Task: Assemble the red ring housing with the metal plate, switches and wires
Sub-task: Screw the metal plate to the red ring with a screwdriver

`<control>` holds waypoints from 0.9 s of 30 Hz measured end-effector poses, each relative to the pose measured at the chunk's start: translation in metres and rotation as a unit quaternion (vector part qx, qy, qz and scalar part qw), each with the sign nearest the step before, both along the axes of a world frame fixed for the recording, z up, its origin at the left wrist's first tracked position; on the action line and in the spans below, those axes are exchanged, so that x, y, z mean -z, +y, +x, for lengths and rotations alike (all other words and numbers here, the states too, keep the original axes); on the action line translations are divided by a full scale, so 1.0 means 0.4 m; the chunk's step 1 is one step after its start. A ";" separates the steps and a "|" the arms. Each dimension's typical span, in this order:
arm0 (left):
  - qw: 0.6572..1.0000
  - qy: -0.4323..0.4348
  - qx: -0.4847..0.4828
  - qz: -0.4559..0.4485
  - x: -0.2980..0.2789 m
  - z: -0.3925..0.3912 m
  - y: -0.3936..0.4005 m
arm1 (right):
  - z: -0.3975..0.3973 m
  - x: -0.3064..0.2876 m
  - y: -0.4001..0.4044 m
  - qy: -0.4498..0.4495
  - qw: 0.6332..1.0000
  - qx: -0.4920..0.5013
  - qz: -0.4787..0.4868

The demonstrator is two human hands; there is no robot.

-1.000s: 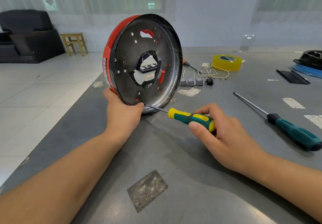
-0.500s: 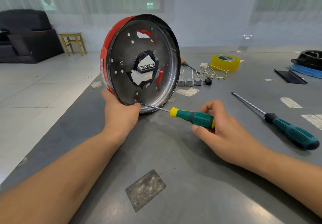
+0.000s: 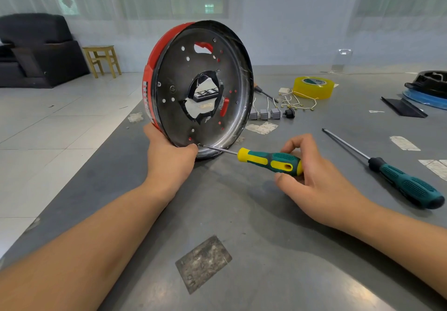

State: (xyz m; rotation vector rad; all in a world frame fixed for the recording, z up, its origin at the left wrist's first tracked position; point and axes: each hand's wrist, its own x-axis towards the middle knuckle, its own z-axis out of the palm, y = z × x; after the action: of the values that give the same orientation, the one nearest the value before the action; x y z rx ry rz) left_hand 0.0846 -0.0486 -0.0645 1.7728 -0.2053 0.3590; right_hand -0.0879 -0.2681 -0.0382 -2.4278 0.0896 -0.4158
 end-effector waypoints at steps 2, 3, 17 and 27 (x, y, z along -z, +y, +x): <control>1.000 0.005 -0.001 -0.004 -0.002 -0.001 0.000 | -0.007 -0.010 -0.007 -0.017 0.996 -0.017 -0.080; 1.000 0.008 -0.001 -0.005 -0.003 -0.002 0.000 | -0.010 -0.014 -0.010 -0.039 0.989 -0.019 -0.138; 1.000 -0.013 0.008 0.010 -0.013 -0.018 -0.005 | 0.014 -0.033 -0.020 0.083 0.988 0.034 0.128; 1.000 -0.012 0.013 0.009 -0.019 -0.025 -0.007 | 0.008 -0.034 -0.024 -0.019 0.991 0.064 -0.115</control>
State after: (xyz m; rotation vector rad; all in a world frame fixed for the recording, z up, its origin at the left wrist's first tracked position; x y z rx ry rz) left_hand 0.0745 -0.0513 -0.0570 1.7833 -0.2491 0.3618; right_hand -0.0846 -0.2775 -0.0245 -2.6484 0.1917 -0.5566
